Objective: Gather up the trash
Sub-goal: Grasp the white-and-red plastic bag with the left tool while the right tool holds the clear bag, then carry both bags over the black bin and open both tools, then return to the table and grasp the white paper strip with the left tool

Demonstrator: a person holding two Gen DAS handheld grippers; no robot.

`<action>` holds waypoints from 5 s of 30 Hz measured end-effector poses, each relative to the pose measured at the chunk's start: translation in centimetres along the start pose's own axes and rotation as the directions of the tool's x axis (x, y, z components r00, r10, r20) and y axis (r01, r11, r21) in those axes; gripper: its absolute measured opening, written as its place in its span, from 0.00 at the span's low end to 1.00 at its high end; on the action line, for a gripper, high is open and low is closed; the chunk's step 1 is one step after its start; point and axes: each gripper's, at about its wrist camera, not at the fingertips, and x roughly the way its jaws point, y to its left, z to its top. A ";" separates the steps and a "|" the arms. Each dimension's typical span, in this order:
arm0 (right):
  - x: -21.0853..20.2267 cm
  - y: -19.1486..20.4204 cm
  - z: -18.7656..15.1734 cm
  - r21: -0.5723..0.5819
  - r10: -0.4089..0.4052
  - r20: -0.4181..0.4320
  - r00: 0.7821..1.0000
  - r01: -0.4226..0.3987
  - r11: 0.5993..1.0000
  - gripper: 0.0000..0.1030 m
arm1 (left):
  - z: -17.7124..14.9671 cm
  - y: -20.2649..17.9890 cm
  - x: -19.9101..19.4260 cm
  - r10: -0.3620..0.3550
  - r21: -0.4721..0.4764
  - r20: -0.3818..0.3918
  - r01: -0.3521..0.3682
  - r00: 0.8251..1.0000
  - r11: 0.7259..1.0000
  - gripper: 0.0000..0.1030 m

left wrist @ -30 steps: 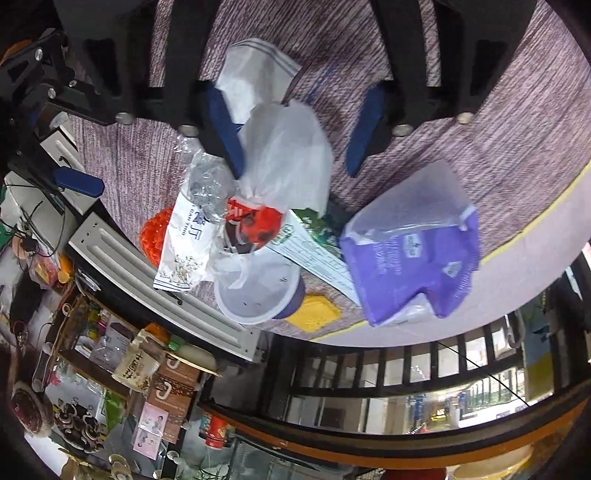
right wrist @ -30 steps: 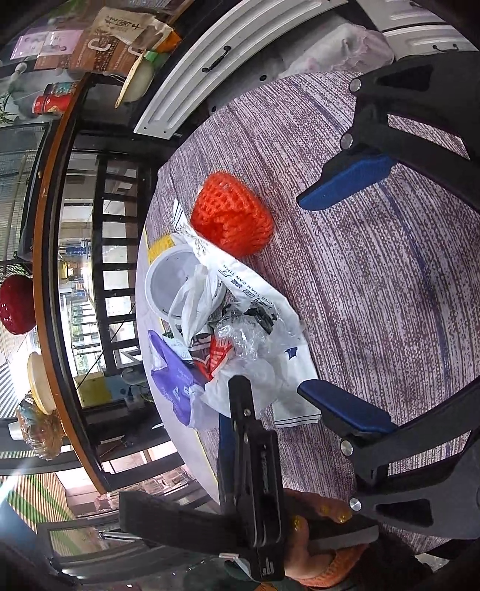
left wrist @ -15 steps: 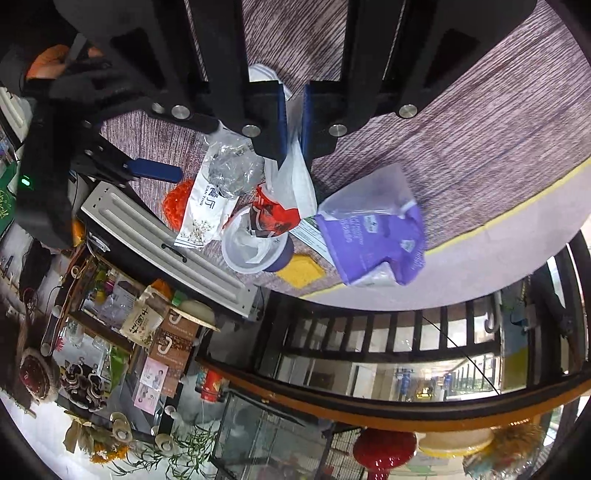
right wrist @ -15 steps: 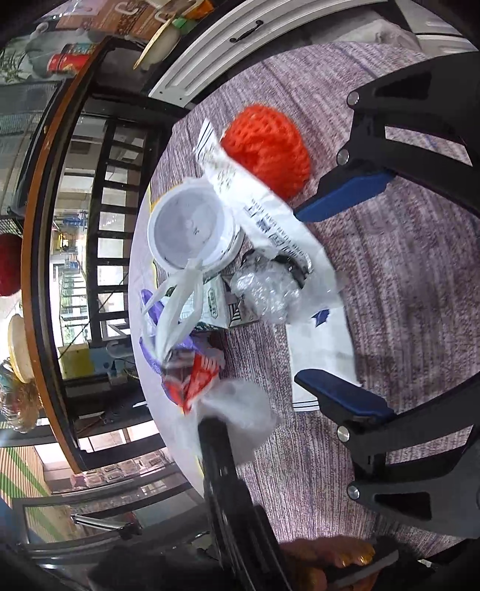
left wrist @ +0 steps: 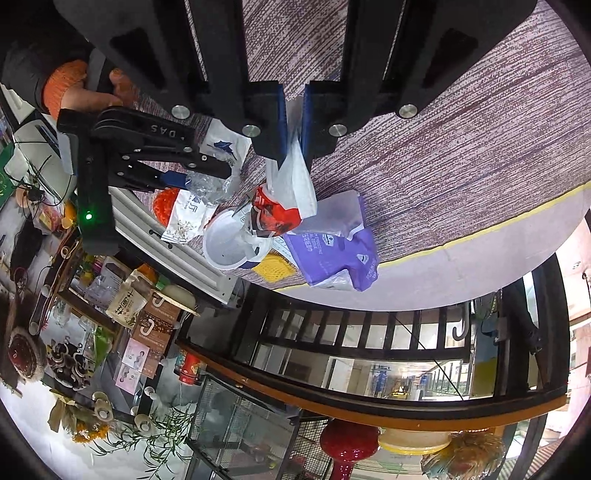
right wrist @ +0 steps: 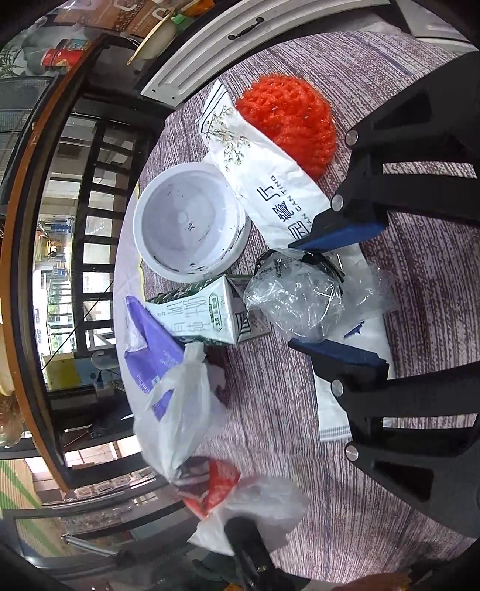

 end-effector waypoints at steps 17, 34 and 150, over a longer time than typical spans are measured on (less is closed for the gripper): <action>-9.6 -0.3 -4.4 0.029 0.037 0.131 0.991 -0.042 0.999 0.43 | -1.3 -5.2 -2.8 -0.108 0.059 0.035 0.106 0.994 0.993 0.07; -18.8 -8.5 -13.5 0.251 -0.191 0.147 0.971 0.150 0.956 0.43 | -3.4 -15.2 -1.6 -0.306 0.192 -0.047 0.309 0.951 0.931 0.07; -12.1 -11.4 -9.6 0.305 -0.111 0.097 0.989 0.076 0.949 0.92 | 0.2 -12.2 14.9 0.128 0.223 -0.252 -0.072 0.959 0.972 0.12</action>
